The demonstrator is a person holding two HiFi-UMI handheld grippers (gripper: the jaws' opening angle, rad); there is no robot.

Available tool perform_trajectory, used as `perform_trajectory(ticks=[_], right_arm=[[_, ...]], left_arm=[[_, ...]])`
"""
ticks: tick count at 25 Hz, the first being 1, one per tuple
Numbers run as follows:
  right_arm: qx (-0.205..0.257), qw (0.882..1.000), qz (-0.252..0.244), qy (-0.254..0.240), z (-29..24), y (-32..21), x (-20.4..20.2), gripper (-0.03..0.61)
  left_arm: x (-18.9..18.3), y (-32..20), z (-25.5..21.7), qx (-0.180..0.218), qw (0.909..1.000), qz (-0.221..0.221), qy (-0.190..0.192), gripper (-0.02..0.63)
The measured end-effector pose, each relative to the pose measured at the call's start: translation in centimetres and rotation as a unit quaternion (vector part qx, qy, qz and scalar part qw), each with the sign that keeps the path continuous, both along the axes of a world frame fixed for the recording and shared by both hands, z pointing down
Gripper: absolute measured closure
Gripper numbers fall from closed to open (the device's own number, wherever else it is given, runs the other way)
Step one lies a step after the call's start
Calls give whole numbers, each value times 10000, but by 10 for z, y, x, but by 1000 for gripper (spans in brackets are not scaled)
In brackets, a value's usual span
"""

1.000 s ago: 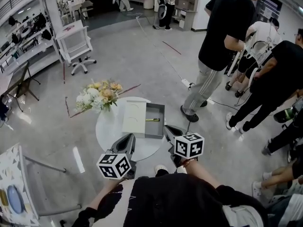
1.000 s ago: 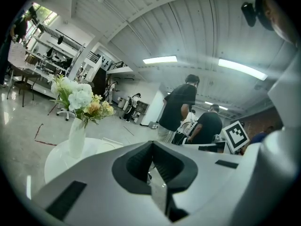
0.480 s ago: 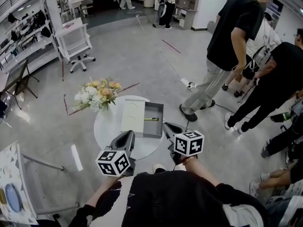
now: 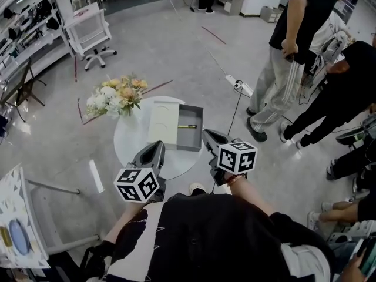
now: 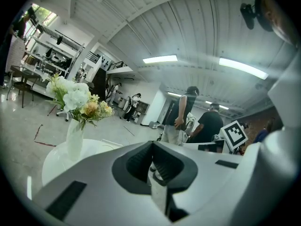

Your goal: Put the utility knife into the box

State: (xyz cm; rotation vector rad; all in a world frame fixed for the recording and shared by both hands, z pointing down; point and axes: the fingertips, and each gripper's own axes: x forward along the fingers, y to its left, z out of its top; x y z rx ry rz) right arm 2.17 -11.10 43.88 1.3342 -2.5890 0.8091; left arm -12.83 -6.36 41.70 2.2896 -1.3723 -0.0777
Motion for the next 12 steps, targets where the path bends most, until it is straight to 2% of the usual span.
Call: perform_trajectory(ticks=[12], right_arm=[[-13,9998,-114,164,6,0,0,574]], left_arm=[[2,0,3,-24,10000,-59,-9,601]])
